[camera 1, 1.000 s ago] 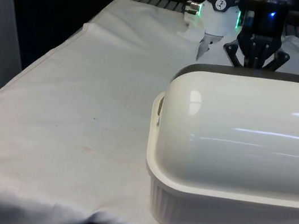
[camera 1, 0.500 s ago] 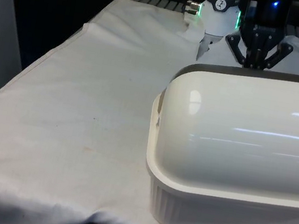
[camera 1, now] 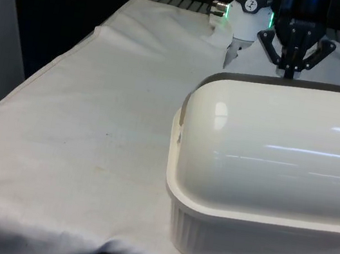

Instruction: Open the lid, then close it.

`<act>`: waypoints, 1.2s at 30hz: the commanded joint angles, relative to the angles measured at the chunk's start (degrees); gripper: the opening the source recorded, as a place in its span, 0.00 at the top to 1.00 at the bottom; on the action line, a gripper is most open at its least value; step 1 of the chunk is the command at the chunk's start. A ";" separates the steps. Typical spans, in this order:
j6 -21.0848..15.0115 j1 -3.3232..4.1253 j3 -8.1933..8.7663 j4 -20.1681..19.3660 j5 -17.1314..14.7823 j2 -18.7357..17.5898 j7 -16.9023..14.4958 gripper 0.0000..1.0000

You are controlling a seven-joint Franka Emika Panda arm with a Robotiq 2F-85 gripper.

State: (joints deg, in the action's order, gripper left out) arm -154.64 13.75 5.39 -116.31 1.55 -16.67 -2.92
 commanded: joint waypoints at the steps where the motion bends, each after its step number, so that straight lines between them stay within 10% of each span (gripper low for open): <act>1: 0.17 0.00 0.00 0.06 0.00 0.11 0.00 1.00; 36: 1.38 -0.06 0.23 5.04 -0.63 -0.11 0.80 1.00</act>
State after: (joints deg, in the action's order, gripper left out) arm -153.27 13.69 5.61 -111.27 0.92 -16.79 -2.12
